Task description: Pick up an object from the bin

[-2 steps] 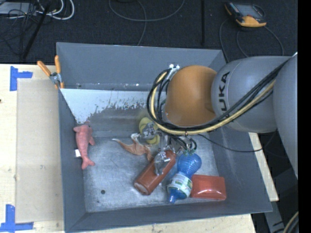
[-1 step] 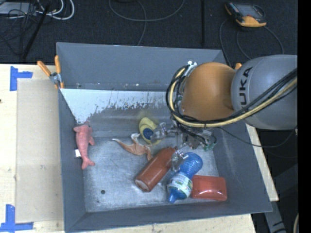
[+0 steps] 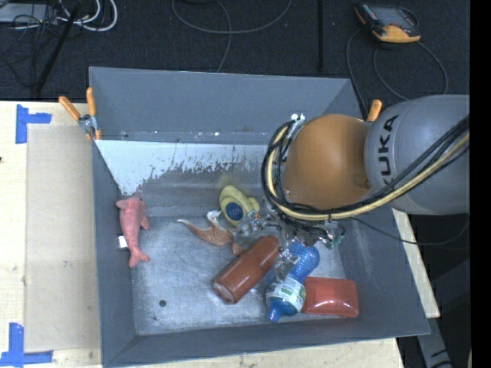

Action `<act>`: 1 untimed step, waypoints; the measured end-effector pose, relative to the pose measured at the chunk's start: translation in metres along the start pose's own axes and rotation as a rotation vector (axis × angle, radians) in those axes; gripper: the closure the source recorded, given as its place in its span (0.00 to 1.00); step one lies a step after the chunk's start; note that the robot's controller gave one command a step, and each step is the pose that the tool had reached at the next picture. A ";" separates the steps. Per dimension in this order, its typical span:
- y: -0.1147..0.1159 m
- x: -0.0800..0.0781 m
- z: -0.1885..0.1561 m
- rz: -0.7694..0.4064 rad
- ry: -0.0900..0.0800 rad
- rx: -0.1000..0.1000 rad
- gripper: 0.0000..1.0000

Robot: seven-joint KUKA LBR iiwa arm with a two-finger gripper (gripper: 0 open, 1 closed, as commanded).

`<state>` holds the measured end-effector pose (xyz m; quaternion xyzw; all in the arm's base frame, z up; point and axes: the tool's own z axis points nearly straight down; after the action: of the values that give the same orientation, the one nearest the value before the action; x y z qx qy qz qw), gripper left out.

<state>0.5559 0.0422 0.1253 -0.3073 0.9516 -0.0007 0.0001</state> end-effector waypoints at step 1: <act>0.003 -0.006 0.048 -0.258 -0.004 0.000 0.00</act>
Offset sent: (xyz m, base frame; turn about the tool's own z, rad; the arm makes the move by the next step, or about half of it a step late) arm -0.0042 0.0108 -0.0553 -0.3762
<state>0.5594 0.0481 0.0777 -0.4273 0.9041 0.0001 0.0018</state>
